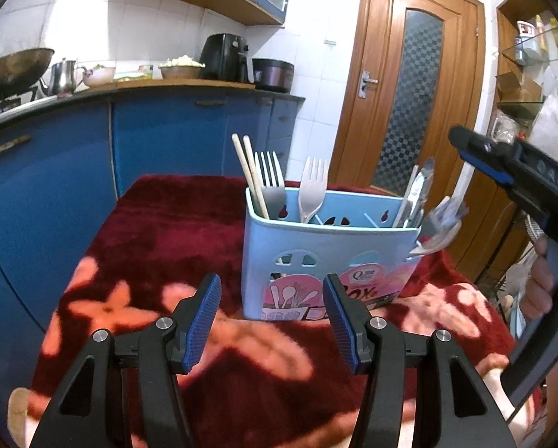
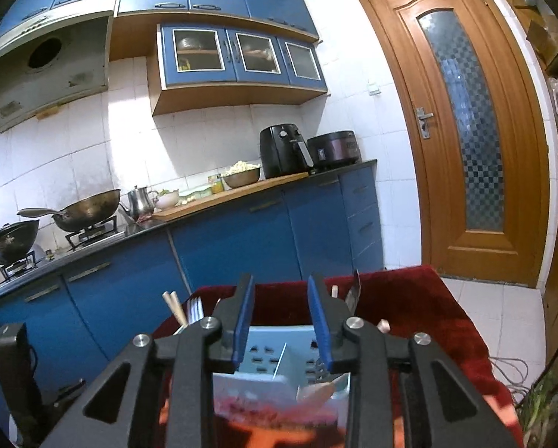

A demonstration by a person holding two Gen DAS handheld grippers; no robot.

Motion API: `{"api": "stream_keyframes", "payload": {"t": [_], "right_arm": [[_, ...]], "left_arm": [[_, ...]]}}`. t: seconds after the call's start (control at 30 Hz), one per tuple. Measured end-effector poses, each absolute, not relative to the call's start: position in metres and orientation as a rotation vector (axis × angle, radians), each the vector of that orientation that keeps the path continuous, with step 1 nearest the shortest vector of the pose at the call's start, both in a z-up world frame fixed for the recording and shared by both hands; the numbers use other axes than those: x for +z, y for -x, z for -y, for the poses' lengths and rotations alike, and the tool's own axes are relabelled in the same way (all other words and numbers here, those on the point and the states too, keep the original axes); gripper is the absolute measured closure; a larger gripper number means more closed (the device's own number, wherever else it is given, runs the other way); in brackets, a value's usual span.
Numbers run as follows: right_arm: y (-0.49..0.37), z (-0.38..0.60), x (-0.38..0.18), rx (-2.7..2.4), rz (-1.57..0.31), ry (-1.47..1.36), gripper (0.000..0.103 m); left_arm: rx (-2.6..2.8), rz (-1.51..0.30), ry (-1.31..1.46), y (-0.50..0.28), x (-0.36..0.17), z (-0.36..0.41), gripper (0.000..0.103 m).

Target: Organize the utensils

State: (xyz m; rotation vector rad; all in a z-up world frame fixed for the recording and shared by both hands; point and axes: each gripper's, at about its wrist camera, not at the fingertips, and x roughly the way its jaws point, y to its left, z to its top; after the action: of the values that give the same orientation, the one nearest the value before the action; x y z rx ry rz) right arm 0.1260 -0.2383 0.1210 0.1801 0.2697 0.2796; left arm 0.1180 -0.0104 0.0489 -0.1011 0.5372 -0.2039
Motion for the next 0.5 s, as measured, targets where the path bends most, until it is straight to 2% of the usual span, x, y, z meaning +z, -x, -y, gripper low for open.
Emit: {"api": "stream_keyframes", "payload": {"t": [0.4,0.5], "right_arm": [[-0.058,0.237,0.108,0.279,-0.384,-0.169,0.070],[-0.041,0.236,0.101,0.284,-0.401,-0.167,0.067]], "left_arm": [[-0.182,-0.492,0.096,-0.069,0.071,0.002,0.045],[-0.173,-0.488,0.097,-0.058,0.071,-0.001,0.045]]}}
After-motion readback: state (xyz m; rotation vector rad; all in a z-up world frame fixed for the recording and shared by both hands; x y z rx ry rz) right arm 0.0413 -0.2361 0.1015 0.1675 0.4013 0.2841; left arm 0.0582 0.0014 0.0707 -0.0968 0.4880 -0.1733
